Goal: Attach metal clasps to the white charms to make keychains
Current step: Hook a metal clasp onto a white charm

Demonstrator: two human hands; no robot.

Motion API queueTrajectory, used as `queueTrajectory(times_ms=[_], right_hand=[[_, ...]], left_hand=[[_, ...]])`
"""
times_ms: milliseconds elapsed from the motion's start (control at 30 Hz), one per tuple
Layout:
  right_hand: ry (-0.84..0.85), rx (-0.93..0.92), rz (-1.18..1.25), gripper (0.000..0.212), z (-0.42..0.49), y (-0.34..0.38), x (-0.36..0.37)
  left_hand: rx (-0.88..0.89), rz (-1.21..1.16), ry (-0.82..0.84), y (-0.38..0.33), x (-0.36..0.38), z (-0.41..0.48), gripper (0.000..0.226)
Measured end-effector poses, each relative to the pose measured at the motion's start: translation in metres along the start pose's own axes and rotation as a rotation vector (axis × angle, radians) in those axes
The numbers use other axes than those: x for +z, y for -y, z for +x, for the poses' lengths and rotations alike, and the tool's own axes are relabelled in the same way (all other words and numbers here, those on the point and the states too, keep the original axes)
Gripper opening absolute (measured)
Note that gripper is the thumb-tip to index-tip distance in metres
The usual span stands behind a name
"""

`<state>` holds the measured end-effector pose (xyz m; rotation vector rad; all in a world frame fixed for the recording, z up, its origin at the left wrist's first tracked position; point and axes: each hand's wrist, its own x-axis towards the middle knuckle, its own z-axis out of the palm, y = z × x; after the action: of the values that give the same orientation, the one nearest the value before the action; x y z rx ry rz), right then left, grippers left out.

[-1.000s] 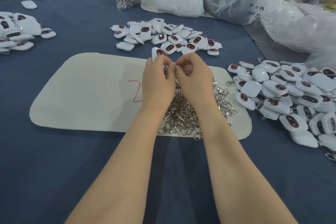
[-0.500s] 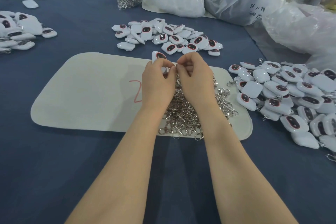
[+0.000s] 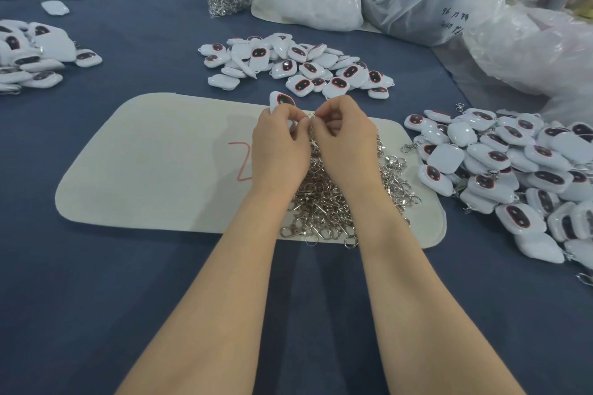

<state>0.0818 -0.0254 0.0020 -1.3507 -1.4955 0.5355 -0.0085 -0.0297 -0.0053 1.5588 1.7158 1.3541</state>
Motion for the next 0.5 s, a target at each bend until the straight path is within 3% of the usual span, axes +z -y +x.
queueTrajectory(times_ms=[500], right_hand=[[0.004, -0.037, -0.013, 0.016, -0.004, -0.0011, 0.0055]], left_hand=[[0.005, 0.036, -0.051, 0.0003, -0.0006, -0.0002, 0.011]])
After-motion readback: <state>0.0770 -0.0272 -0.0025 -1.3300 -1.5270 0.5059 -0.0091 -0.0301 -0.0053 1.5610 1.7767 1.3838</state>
